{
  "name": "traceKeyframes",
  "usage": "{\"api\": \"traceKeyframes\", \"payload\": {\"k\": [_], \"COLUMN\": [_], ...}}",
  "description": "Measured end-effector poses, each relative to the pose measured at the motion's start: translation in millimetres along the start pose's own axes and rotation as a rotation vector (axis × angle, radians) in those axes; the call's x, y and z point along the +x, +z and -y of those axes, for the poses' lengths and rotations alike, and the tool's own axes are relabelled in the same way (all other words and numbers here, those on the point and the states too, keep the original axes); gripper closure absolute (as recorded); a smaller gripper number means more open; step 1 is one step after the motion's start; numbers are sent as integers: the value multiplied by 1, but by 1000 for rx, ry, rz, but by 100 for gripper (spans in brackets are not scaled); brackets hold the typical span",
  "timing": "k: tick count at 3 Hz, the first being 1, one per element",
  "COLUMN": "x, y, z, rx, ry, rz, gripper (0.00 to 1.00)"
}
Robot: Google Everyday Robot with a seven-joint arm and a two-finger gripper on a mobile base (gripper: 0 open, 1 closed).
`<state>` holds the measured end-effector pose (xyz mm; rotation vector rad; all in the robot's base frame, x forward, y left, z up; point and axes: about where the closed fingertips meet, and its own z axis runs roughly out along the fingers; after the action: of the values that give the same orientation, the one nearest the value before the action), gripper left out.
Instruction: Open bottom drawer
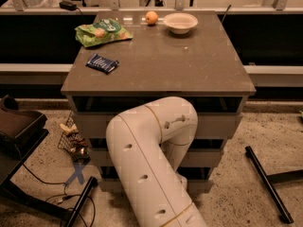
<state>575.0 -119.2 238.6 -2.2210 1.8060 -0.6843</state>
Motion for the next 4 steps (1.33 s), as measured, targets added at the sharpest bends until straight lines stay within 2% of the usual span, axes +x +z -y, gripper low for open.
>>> {"api": "traceKeyframes", "payload": {"k": [1,3,4], "x": [0,0,1], "y": [3,91,87], "z": [-2,-53,-50], "rx": [-6,-173,-173], "ry": [1,51,52], "rz": [1,51,51], "gripper": [30,76,98]}}
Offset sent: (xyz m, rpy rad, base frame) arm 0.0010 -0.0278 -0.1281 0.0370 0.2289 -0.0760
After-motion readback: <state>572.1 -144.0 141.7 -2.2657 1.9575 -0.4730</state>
